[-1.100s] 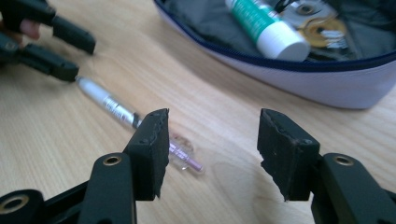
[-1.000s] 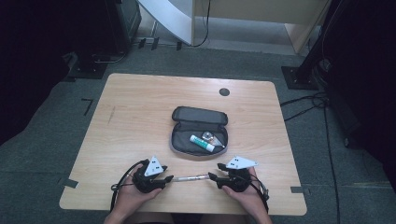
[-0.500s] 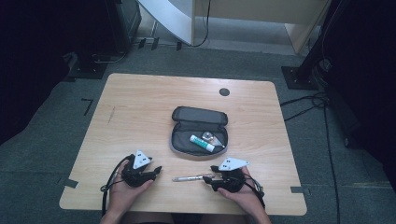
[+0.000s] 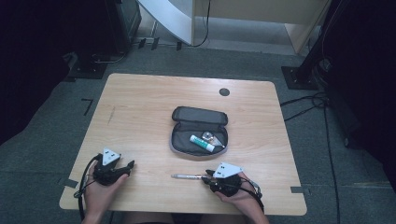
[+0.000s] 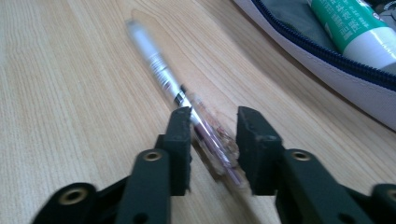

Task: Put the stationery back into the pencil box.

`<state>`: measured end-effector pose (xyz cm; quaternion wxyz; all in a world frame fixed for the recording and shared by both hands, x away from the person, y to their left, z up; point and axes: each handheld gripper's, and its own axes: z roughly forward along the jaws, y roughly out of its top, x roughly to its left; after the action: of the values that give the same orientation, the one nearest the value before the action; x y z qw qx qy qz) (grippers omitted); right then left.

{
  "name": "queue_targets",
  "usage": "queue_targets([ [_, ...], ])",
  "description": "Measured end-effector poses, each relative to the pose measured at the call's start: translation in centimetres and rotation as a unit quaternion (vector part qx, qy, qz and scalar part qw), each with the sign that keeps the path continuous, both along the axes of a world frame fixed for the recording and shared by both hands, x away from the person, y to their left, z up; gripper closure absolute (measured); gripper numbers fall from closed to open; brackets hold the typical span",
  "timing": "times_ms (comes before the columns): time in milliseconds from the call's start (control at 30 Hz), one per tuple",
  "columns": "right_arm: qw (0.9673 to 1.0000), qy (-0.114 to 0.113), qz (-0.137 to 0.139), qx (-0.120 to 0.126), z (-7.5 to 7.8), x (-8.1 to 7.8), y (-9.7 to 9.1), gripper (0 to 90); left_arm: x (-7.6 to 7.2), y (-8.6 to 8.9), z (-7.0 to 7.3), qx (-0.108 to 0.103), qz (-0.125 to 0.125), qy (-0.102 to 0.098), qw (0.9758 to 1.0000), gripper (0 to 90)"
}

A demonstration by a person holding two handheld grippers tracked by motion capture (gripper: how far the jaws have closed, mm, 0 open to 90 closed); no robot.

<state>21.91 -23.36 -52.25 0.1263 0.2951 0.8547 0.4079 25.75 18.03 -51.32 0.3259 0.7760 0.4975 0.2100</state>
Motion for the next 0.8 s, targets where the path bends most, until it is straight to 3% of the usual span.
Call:
queue_targets([
  [133, 0.9999, 0.003, -0.010, 0.006, -0.01, -0.30, 0.23, 74.9, -0.09, 0.64, -0.26, -0.017, 0.013, -0.006, 0.9998, 34.1],
  [233, 0.9997, 0.011, -0.020, 0.012, 0.01, -0.38, 0.32, 75.4, -0.14, 0.29, -0.38, 0.000, 0.011, -0.011, 0.9999, 33.3],
  [333, 0.9994, 0.018, -0.022, 0.020, 0.00, -0.47, 0.45, 75.5, -0.16, 0.27, -0.38, -0.001, 0.011, -0.010, 0.9999, 32.8],
  [567, 0.9993, 0.013, -0.024, 0.027, 0.29, -0.74, 0.33, 76.0, -0.15, 0.29, -0.39, 0.000, 0.014, -0.010, 0.9999, 31.2],
  [800, 0.9995, 0.013, -0.017, 0.022, 0.33, -0.81, 0.32, 76.1, -0.15, 0.29, -0.39, 0.000, 0.014, -0.010, 0.9999, 31.2],
])
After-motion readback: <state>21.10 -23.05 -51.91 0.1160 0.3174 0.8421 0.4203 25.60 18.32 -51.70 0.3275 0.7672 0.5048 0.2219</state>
